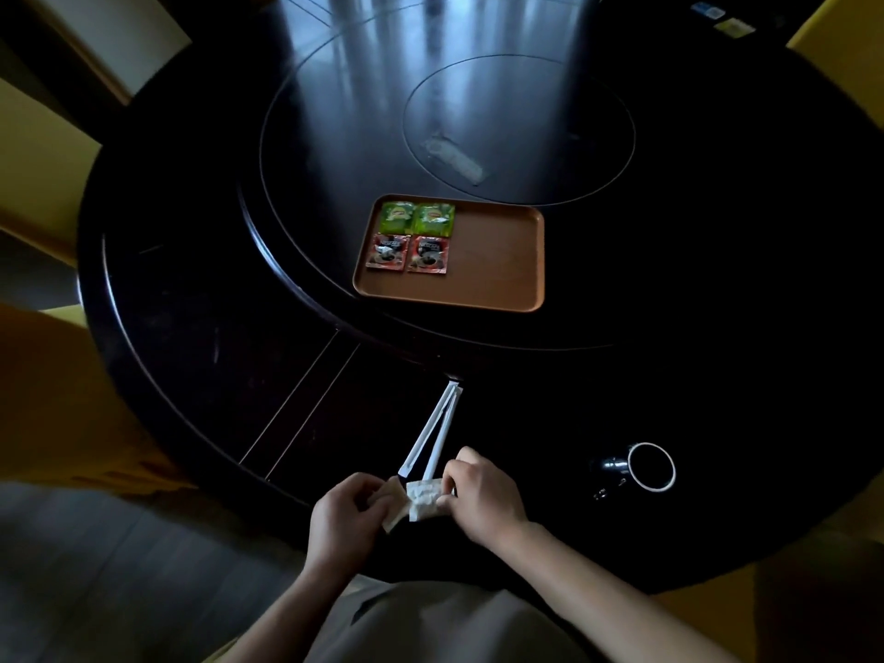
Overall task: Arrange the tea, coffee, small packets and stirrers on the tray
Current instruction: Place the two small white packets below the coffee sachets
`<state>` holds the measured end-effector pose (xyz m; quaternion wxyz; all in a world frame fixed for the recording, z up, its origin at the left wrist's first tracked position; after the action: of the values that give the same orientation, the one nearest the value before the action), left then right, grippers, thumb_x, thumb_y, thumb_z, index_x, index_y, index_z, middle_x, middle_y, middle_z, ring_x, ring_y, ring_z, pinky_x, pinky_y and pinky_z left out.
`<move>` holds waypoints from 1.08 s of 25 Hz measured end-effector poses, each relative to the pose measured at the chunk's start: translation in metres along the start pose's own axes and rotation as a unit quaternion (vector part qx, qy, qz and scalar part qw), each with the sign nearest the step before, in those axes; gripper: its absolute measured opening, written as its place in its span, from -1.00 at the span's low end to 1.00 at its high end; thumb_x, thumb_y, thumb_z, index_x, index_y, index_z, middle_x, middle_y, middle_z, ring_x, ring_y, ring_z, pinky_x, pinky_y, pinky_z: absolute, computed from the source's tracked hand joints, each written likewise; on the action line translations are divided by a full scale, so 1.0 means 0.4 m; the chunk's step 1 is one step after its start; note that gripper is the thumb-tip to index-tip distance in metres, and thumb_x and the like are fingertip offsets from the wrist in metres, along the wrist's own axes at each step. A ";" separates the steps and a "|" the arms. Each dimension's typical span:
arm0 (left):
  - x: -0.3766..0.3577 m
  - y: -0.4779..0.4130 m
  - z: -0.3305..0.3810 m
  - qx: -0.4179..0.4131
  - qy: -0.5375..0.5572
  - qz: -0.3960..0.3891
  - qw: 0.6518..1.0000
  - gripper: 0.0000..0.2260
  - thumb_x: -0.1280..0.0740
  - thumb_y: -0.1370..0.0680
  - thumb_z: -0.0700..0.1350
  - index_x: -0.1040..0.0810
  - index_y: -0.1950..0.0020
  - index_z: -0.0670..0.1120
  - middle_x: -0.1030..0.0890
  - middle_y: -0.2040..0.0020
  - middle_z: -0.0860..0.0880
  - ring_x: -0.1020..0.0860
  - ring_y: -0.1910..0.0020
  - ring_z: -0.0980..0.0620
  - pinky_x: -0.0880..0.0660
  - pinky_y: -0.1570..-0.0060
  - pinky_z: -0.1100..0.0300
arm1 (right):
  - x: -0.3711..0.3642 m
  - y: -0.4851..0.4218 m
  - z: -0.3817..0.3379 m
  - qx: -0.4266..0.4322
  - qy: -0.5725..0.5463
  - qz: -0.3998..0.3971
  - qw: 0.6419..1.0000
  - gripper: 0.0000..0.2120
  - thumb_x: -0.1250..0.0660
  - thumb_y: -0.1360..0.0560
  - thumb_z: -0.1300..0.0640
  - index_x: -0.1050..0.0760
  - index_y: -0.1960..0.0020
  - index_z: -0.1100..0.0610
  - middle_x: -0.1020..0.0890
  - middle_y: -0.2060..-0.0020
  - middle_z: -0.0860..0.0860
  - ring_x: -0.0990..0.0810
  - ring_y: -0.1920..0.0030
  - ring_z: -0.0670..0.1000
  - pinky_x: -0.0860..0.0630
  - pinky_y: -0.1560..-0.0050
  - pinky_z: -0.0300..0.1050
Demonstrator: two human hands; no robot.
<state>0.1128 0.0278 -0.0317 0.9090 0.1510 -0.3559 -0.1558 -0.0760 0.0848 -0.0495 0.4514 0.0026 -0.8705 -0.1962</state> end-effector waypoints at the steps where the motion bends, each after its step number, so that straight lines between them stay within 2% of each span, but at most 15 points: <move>1: 0.008 -0.002 -0.001 0.016 0.017 0.005 1.000 -0.84 -0.52 -0.37 -0.19 -0.67 0.23 0.09 -0.68 0.31 0.16 -0.61 0.27 0.27 -0.47 0.33 0.37 | -0.003 0.000 -0.005 0.015 0.003 0.005 1.000 -0.89 -0.40 -0.44 0.09 -0.49 0.08 0.07 -0.51 0.01 -0.02 -0.56 0.01 0.06 -0.52 0.15 -0.06; 2: 0.014 -0.006 0.002 0.027 0.033 0.009 0.999 -0.84 -0.52 -0.39 -0.18 -0.67 0.23 0.09 -0.68 0.28 0.20 -0.61 0.28 0.26 -0.49 0.31 0.33 | -0.006 -0.001 -0.011 0.033 0.007 0.010 0.999 -0.92 -0.35 -0.47 0.14 -0.50 0.04 0.07 -0.51 -0.02 -0.01 -0.56 0.00 0.07 -0.51 0.15 -0.06; 4: 0.026 -0.010 0.011 0.038 0.058 0.013 0.998 -0.84 -0.52 -0.41 -0.18 -0.67 0.24 0.10 -0.70 0.25 0.15 -0.63 0.29 0.21 -0.55 0.28 0.21 | -0.009 -0.004 -0.017 0.042 0.012 0.007 0.999 -0.87 -0.27 -0.50 0.18 -0.51 -0.03 0.07 -0.52 -0.05 0.02 -0.56 -0.02 0.11 -0.49 0.14 -0.05; 7: 0.045 -0.016 0.027 0.033 0.064 0.017 0.997 -0.84 -0.52 -0.41 -0.18 -0.67 0.22 0.10 -0.71 0.24 0.09 -0.64 0.29 0.18 -0.57 0.26 0.14 | -0.006 -0.013 -0.015 0.006 0.021 -0.013 1.000 -0.83 -0.28 -0.48 0.18 -0.52 -0.07 0.11 -0.55 -0.04 0.08 -0.57 -0.02 0.16 -0.52 0.09 0.02; 11: 0.061 -0.036 0.031 0.035 0.072 0.012 0.997 -0.83 -0.52 -0.41 -0.17 -0.67 0.24 0.12 -0.71 0.23 0.11 -0.64 0.30 0.17 -0.58 0.24 0.10 | 0.021 -0.023 0.003 -0.058 0.022 -0.018 0.998 -0.90 -0.39 -0.41 0.10 -0.57 0.13 0.12 -0.60 0.10 0.04 -0.61 0.09 0.14 -0.55 0.18 -0.02; 13: 0.071 -0.049 0.032 0.038 0.069 -0.005 0.997 -0.81 -0.52 -0.40 -0.16 -0.66 0.24 0.16 -0.71 0.25 0.11 -0.64 0.31 0.17 -0.57 0.25 0.10 | 0.022 -0.015 0.007 -0.073 0.008 -0.007 0.997 -0.86 -0.42 -0.39 0.03 -0.55 0.21 0.09 -0.53 0.18 -0.04 -0.59 0.16 0.09 -0.45 0.28 -0.10; 15: 0.087 -0.073 0.036 0.031 0.061 -0.016 0.998 -0.81 -0.52 -0.40 -0.16 -0.66 0.24 0.16 -0.70 0.26 0.13 -0.63 0.31 0.18 -0.57 0.26 0.11 | 0.022 -0.002 0.009 -0.075 -0.017 0.012 0.997 -0.78 -0.40 -0.41 -0.06 -0.47 0.25 0.06 -0.46 0.25 -0.10 -0.55 0.21 0.04 -0.35 0.32 -0.14; 18: 0.111 -0.120 0.047 0.029 0.053 -0.021 0.998 -0.84 -0.52 -0.41 -0.13 -0.66 0.26 0.13 -0.69 0.26 0.18 -0.63 0.32 0.20 -0.54 0.34 0.19 | 0.045 0.013 0.021 -0.117 -0.110 0.031 0.987 -0.70 -0.45 -0.39 -0.09 -0.39 0.29 0.03 -0.54 0.36 -0.06 -0.57 0.29 -0.03 -0.46 0.29 -0.09; 21: 0.137 -0.159 0.073 0.021 0.092 -0.039 0.995 -0.91 -0.50 -0.43 -0.04 -0.67 0.23 0.15 -0.70 0.24 0.17 -0.66 0.29 0.17 -0.50 0.44 0.32 | 0.097 0.012 0.022 -0.175 -0.223 0.084 0.955 -0.75 -0.55 -0.31 -0.04 -0.49 0.17 -0.07 -0.65 0.31 -0.04 -0.60 0.28 -0.13 -0.50 0.24 -0.19; 22: 0.146 -0.177 0.084 0.018 0.106 -0.046 0.993 -0.92 -0.49 -0.45 -0.01 -0.68 0.21 0.17 -0.70 0.22 0.16 -0.67 0.28 0.15 -0.53 0.42 0.30 | 0.117 0.001 0.017 -0.183 -0.243 0.100 0.947 -0.75 -0.56 -0.30 -0.02 -0.52 0.14 -0.09 -0.66 0.30 -0.04 -0.61 0.26 -0.13 -0.51 0.23 -0.20; 25: 0.178 -0.240 0.121 0.017 0.145 -0.063 0.987 -0.95 -0.48 -0.48 0.03 -0.69 0.18 0.17 -0.72 0.19 0.11 -0.69 0.26 0.07 -0.64 0.32 0.14 | 0.174 -0.055 -0.017 -0.169 -0.246 0.134 0.945 -0.86 -0.49 -0.39 -0.08 -0.59 0.23 -0.06 -0.67 0.31 -0.07 -0.62 0.28 -0.10 -0.53 0.24 -0.16; 27: 0.203 -0.296 0.152 0.009 0.164 -0.061 0.985 -0.96 -0.48 -0.48 0.01 -0.70 0.17 0.13 -0.72 0.20 0.09 -0.70 0.26 0.05 -0.65 0.30 0.09 | 0.212 -0.101 -0.045 -0.151 -0.247 0.156 0.944 -0.83 -0.45 -0.42 -0.13 -0.61 0.21 -0.05 -0.67 0.30 -0.12 -0.63 0.26 -0.15 -0.53 0.25 -0.26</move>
<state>0.1064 -0.1213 0.0140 0.9425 0.2038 -0.1936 -0.1806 -0.1192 0.0260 0.0123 0.2427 -0.2504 -0.9041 -0.2471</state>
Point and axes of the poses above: each hand's wrist, its own y-axis away from the middle knuckle, its own x-axis out of the back of the hand, z = x × y, the point moved 5 cm from there along -y, towards the middle knuckle
